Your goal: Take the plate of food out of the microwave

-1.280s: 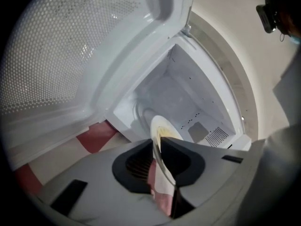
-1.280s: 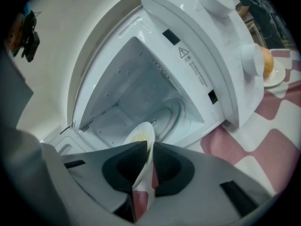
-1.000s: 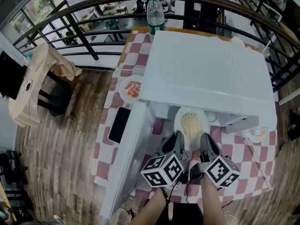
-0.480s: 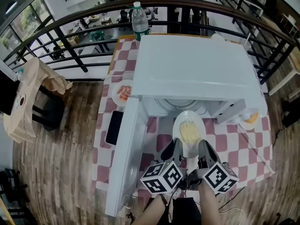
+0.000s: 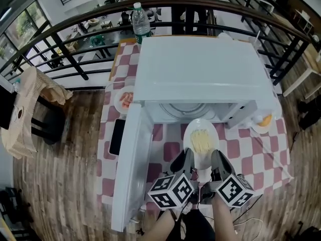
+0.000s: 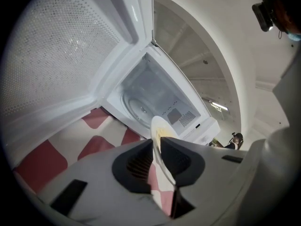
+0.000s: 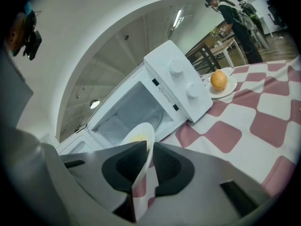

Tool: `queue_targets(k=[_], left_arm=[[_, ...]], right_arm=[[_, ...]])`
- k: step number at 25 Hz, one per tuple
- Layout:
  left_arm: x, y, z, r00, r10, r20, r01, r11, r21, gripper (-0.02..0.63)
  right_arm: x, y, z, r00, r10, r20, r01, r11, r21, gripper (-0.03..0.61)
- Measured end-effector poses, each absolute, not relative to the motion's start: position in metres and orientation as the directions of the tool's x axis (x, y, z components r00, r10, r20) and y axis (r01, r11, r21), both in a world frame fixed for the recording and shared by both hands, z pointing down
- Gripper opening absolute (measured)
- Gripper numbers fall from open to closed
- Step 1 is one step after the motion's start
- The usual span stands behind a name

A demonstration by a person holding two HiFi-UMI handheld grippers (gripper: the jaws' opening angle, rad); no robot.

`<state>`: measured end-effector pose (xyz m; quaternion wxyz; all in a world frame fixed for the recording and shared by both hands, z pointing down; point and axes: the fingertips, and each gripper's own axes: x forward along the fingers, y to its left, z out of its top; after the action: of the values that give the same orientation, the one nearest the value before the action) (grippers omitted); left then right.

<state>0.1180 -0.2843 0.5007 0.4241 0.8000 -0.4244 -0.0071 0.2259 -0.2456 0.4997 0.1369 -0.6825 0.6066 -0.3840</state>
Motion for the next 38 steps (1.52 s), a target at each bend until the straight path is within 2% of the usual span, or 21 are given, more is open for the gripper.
queue_targets(k=[12,38], left_arm=[[0.115,-0.254,0.490,0.605,-0.719,0.341,-0.695,-0.269,0.667,0.072],[0.089,-0.100,0.454,0.534,-0.796,0.284,-0.699,-0.227,0.678,0.067]], right_arm=[[0.224,-0.219,0.490,-0.064,-0.940,0.336,-0.724,-0.188,-0.664,0.046],[0.201,-0.075,0.459,-0.156,-0.944,0.290,-0.726,-0.089,-0.681,0.046]])
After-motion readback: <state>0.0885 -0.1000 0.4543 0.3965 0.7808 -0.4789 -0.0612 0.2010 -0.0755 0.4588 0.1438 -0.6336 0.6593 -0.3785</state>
